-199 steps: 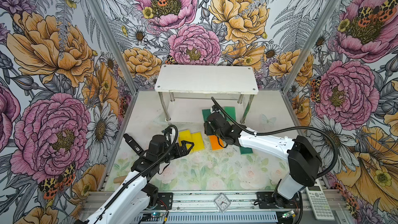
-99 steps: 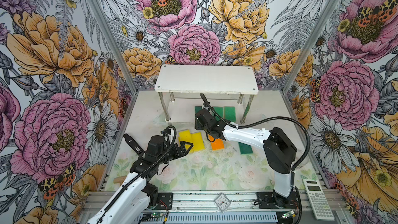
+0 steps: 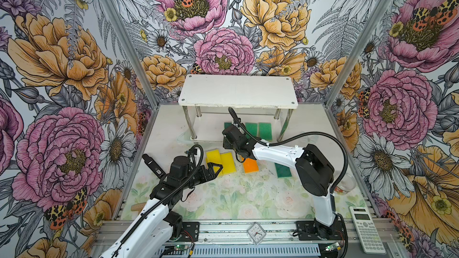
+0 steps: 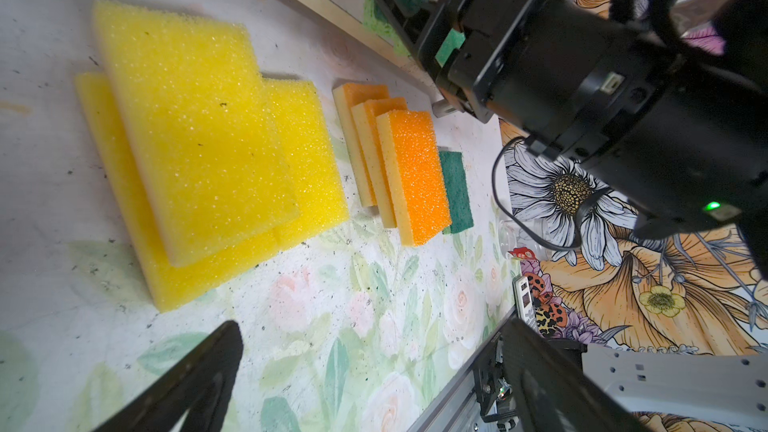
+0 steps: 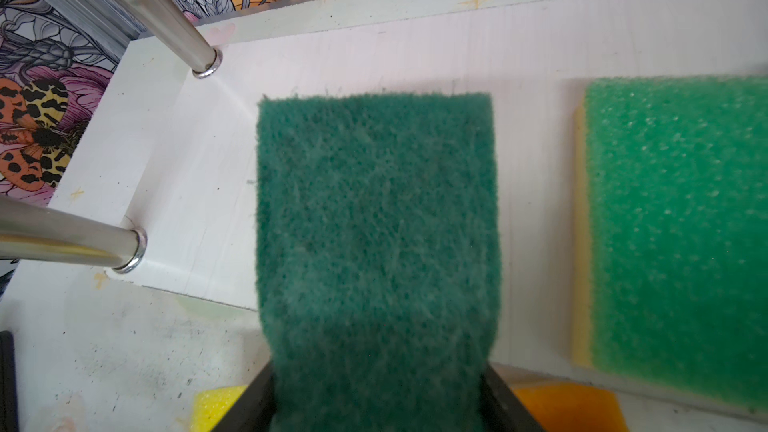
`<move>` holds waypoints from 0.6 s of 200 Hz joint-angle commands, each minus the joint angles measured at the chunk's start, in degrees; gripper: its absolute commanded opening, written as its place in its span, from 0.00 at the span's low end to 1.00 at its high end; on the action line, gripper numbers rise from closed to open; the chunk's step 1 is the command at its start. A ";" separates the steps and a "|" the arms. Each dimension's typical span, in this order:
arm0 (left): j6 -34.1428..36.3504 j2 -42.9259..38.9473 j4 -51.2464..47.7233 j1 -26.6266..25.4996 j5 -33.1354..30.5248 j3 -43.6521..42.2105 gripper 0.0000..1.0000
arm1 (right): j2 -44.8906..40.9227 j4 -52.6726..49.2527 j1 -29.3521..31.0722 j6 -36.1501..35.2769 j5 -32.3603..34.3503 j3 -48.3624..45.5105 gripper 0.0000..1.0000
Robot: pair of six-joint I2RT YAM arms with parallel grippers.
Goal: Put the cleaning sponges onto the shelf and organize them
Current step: 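Carry the dark green pad with the right gripper toward the lower shelf, then lower the dark green pad onto the lower shelf beside the green sponges, open right gripper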
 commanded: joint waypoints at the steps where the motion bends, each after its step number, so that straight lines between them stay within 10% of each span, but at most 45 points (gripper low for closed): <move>1: 0.02 -0.48 0.25 0.65 1.37 -0.63 0.99 | 1.17 0.35 -1.04 0.11 2.08 1.57 0.62; 120: -0.25 -0.83 0.04 0.91 1.10 -0.90 0.99 | 3.02 0.18 -3.17 -0.36 1.90 2.02 0.62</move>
